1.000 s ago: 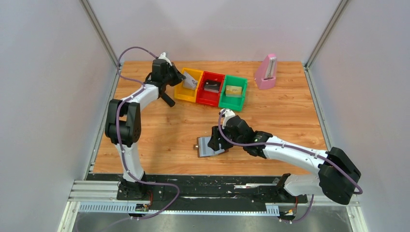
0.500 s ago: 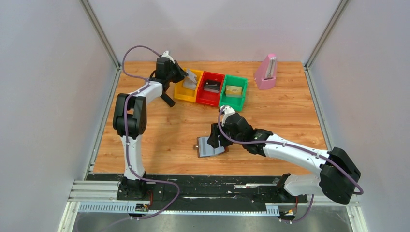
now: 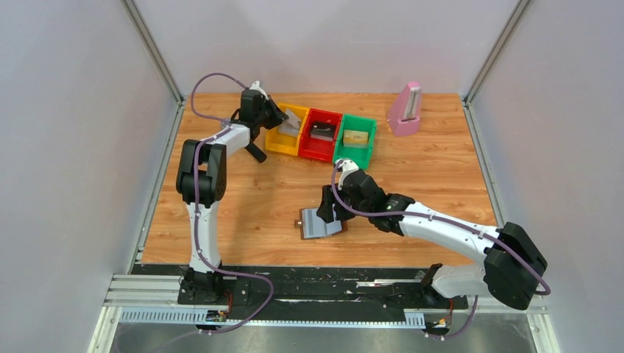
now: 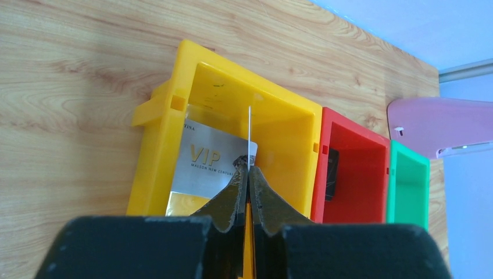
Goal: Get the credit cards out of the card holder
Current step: Place the credit card in the storage box, then remove the credit card from the card holder.
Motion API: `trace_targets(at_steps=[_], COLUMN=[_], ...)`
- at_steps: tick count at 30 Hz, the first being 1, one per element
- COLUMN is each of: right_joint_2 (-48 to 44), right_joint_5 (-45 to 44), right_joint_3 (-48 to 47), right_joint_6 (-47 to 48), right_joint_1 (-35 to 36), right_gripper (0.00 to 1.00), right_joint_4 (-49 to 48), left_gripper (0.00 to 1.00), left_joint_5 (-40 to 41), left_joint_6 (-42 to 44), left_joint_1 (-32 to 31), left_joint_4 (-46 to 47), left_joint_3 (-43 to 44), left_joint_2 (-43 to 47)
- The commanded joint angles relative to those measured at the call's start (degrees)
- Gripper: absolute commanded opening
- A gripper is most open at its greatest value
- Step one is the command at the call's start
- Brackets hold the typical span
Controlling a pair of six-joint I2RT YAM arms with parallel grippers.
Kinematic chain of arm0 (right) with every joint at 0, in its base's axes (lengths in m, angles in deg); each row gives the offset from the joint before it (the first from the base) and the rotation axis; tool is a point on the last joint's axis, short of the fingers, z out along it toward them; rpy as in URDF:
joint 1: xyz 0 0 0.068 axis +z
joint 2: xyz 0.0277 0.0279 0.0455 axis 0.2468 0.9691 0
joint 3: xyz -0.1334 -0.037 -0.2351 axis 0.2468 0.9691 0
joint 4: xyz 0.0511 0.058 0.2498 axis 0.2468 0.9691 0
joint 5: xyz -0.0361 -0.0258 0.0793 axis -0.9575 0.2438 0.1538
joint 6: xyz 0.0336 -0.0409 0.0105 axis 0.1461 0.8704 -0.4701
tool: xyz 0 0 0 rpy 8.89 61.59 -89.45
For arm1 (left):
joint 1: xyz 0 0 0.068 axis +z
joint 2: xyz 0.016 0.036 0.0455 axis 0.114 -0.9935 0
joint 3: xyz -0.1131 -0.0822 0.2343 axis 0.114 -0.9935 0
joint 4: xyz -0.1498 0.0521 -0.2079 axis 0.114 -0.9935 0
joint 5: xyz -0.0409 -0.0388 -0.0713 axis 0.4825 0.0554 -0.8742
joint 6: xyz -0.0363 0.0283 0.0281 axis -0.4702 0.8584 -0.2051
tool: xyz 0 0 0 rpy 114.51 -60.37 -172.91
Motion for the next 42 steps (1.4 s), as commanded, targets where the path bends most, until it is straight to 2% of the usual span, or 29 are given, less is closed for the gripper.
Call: trace_targets(at_steps=[1,6,17,32,42], right_joint_2=[0.5,0.4,0.0,-0.2,0.5], right_joint_5=[-0.8,-0.8,-0.7,-0.2,1.0], right_joint_3=[-2.1,-2.3,-2.3,-3.4,-5.0], right_joint_6=[1.1,1.3,0.9,0.5,-3.4], right_joint_1=[-0.5,-0.8,-1.4,-1.7,-1.8], right_gripper=[0.61,0.61,0.62,0.62,0.61], right_joint_4=[-0.7,-0.7,-0.4,0.8,3.6], left_gripper=[0.11,0.23,0.36,0.42,0.44], left_joint_5=[-0.7,-0.7,0.9,1.9,-0.7], left_joint_6=[0.6,1.3,3.9,8.6,10.1], left_joint_1=[0.3,0.3,0.3,0.3,0.3], left_joint_4=[0.7,-0.7,-4.8,-13.5,-26.4], left_joint_3=[3.4,4.4,7.1,13.8,12.7], left_joint_2=[-0.9,-1.4,-1.3,-2.0,7.8])
